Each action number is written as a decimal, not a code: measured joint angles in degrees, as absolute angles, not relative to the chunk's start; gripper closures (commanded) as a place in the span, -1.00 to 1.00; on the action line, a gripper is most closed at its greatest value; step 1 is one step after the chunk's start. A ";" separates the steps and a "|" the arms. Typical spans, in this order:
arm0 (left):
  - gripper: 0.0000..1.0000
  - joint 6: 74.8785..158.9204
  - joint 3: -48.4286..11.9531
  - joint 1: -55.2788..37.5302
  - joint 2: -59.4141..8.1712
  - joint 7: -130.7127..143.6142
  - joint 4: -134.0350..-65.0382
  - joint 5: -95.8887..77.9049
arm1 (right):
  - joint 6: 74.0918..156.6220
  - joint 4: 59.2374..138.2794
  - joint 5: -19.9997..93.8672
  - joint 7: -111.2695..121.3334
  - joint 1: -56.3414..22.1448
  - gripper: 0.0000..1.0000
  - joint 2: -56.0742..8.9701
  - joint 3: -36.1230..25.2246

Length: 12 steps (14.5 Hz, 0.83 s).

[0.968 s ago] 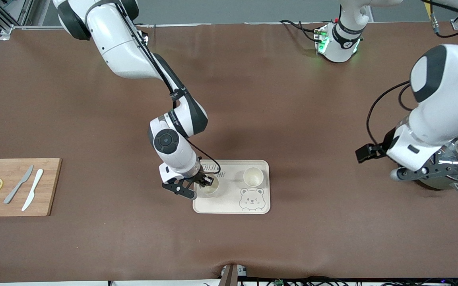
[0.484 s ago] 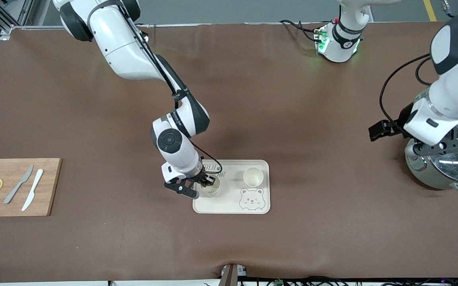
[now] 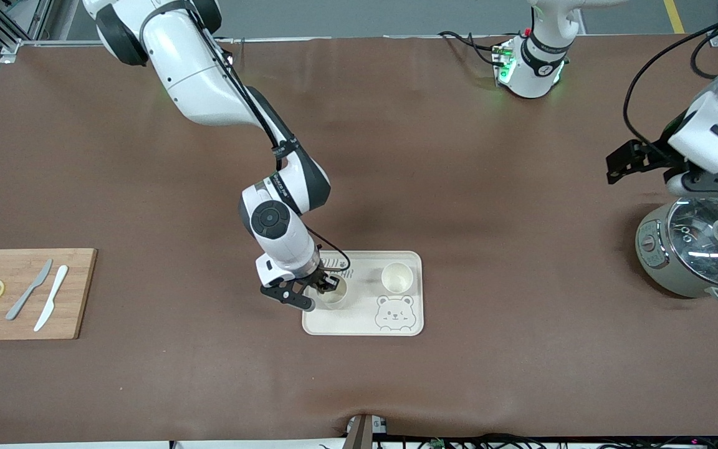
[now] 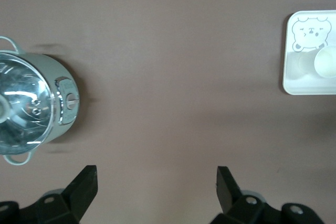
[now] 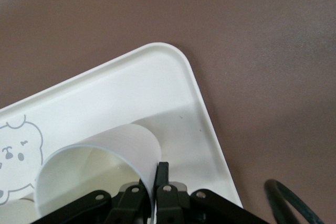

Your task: Place white IKEA cup upright on tray with both arms

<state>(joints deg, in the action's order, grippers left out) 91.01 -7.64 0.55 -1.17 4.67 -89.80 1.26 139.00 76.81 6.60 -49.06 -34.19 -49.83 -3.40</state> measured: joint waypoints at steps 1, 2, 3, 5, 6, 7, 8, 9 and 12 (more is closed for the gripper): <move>-1.00 90.74 -6.97 0.59 -0.56 4.00 -89.90 1.02 | 139.01 76.81 6.59 -49.07 -34.20 0.21 -49.83 -3.41; -1.00 90.70 -6.22 0.61 0.02 3.41 -89.95 0.42 | 139.01 76.81 6.59 -49.07 -34.20 0.08 -49.83 -3.44; -1.00 90.69 -5.48 0.64 0.63 2.79 -89.96 -0.01 | 139.01 76.81 6.58 -49.07 -34.20 -0.09 -49.83 -3.47; -1.00 90.69 -4.15 0.68 2.07 1.60 -89.96 -0.26 | 139.01 76.81 6.58 -49.08 -34.20 -0.54 -49.83 -3.50; -1.00 90.69 -3.71 0.69 2.73 1.38 -89.93 -0.28 | 139.01 76.81 6.58 -49.08 -34.20 -0.94 -49.83 -3.51; -1.00 90.69 -3.45 0.69 3.30 1.35 -89.90 -0.28 | 139.01 76.81 6.58 -49.08 -34.20 -1.00 -49.83 -3.52; -1.00 90.69 -3.39 0.69 3.67 1.35 -89.81 -0.29 | 139.02 76.80 6.58 -49.08 -34.20 -1.00 -49.83 -3.52; -1.00 90.70 -3.39 0.69 3.75 1.35 -89.44 -0.31 | 139.04 76.77 6.58 -49.08 -34.20 -1.00 -49.83 -3.52; -1.00 90.76 -3.39 0.68 2.42 1.35 -87.11 -1.40 | 138.98 76.32 6.56 -49.08 -34.20 -1.00 -49.82 -3.63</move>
<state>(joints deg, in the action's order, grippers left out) 90.76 -3.39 0.68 2.42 1.35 -87.11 -1.40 138.98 76.32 6.56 -49.08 -34.20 -49.82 -3.63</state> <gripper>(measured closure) 0.000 0.000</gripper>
